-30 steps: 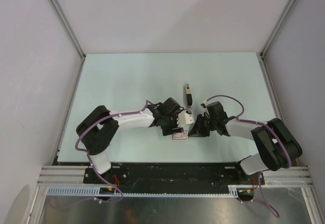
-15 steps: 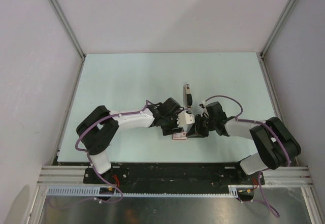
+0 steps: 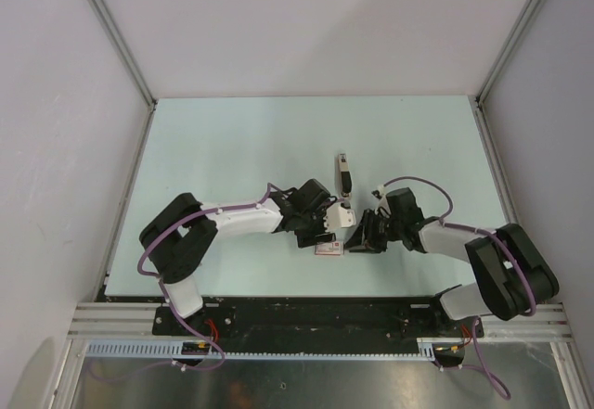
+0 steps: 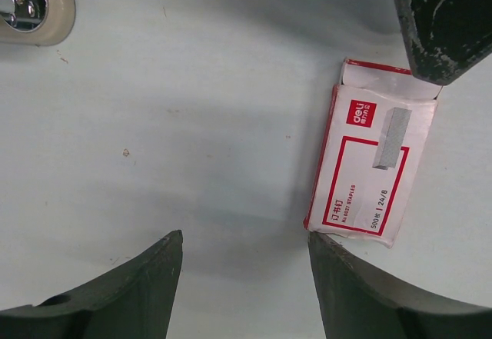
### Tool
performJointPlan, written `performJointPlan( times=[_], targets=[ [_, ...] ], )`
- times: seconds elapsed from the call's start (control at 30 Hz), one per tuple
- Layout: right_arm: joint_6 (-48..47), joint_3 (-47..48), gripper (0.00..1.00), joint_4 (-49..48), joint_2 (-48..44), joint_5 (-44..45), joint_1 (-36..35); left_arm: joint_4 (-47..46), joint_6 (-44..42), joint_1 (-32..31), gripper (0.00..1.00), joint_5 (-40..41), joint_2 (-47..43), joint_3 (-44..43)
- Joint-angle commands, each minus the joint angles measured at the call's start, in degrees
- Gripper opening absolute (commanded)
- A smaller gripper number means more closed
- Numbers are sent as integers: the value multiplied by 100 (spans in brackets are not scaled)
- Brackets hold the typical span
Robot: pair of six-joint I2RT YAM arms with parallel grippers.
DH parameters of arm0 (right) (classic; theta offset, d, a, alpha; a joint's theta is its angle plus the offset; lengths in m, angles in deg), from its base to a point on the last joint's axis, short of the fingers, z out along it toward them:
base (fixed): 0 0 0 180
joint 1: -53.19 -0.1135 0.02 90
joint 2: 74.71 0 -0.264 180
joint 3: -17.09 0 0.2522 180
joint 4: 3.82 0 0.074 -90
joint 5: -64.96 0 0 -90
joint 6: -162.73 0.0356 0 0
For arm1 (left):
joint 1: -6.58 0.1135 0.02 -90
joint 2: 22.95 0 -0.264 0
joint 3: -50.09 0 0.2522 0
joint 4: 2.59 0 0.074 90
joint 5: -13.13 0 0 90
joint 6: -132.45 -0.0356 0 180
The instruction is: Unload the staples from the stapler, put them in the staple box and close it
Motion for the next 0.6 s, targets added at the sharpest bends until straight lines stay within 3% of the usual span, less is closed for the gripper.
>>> performJointPlan(
  times=[0.0, 0.07, 0.13, 0.2, 0.27, 0.3, 0.57],
  targets=[
    [15, 5, 32, -150, -326, -194, 207, -13, -91, -44, 72, 174, -65, -72],
    [-107, 125, 38, 74, -550, -125, 346, 87, -62, -40, 75, 359, -173, -189],
    [-371, 445, 50, 598, -795, 133, 412, 217, -18, -10, 84, 640, -327, -363],
    [-610, 800, 68, 1054, -988, 394, 426, 371, 35, 81, 95, 857, -533, -560],
    [-800, 1152, 90, 1469, -1126, 643, 427, 585, 119, 231, 98, 909, -773, -794],
    [-872, 1312, 94, 1631, -1204, 776, 432, 692, 172, 326, 99, 906, -901, -903],
    [-1288, 2240, 99, 2330, -1687, 1383, 601, 1194, 692, 1332, 99, 677, -2016, -1360]
  ],
)
